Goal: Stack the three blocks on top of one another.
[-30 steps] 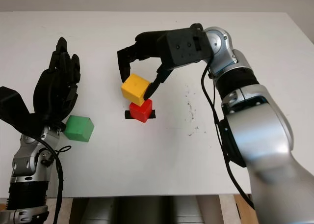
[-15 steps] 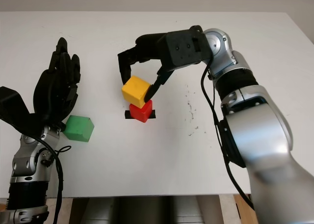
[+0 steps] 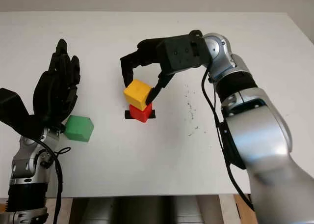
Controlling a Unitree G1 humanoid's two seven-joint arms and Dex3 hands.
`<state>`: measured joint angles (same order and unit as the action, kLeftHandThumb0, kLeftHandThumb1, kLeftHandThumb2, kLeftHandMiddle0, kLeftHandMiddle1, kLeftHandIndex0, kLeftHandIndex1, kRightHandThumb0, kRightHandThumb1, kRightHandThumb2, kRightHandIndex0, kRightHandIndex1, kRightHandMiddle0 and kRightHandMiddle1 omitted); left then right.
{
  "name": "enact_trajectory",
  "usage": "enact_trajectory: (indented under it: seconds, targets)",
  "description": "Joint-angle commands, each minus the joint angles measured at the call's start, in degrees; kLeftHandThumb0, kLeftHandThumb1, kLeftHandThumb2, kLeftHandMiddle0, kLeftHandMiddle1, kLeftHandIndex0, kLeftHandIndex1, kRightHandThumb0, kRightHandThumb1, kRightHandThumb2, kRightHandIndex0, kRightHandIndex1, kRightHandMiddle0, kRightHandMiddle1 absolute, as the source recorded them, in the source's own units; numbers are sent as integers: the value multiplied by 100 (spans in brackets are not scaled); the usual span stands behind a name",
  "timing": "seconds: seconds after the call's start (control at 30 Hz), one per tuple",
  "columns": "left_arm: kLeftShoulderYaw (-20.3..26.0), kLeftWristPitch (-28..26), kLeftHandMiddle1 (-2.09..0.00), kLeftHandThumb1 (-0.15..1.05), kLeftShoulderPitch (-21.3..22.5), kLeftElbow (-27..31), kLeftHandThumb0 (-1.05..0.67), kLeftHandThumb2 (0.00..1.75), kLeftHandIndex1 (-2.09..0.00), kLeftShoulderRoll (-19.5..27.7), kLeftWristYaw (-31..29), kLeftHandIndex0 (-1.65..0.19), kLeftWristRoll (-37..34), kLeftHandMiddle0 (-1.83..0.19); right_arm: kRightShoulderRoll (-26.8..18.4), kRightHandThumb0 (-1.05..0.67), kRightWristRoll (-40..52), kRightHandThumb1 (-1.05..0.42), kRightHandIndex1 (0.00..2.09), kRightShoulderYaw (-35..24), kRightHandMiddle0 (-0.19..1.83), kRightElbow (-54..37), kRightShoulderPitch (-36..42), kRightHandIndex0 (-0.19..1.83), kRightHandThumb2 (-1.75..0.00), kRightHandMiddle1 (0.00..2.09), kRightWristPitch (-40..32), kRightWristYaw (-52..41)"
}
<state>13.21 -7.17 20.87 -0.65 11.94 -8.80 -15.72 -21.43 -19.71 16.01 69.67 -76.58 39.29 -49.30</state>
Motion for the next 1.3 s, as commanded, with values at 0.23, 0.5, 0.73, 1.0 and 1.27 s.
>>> enact_trajectory:
  seconds: [0.23,0.5,0.73,1.0,1.27]
  targets:
    - [36,-153,0,105,-114,257,-77,55,0,8,33,19,-49,19,96,-46,-10,-92,6,37,49,87,94,27,-5,149,8,135]
    - [40,-172,0,105,-139,272,-77,56,0,27,20,19,-47,19,114,-47,-91,-93,6,115,48,100,110,27,-5,149,23,236]
    - [49,-200,0,105,-149,292,-77,57,0,54,-2,19,-49,19,89,-48,-285,-93,5,230,48,129,80,26,-6,149,-83,444]
    - [57,-166,0,105,-130,247,-77,57,0,45,-22,19,-54,19,34,-46,-337,-93,4,251,47,143,60,24,-6,148,-137,510]
    - [52,-182,0,105,-127,248,-78,56,0,49,-15,19,-43,19,-9,-53,-481,-90,3,354,34,107,46,20,-5,135,-144,745]
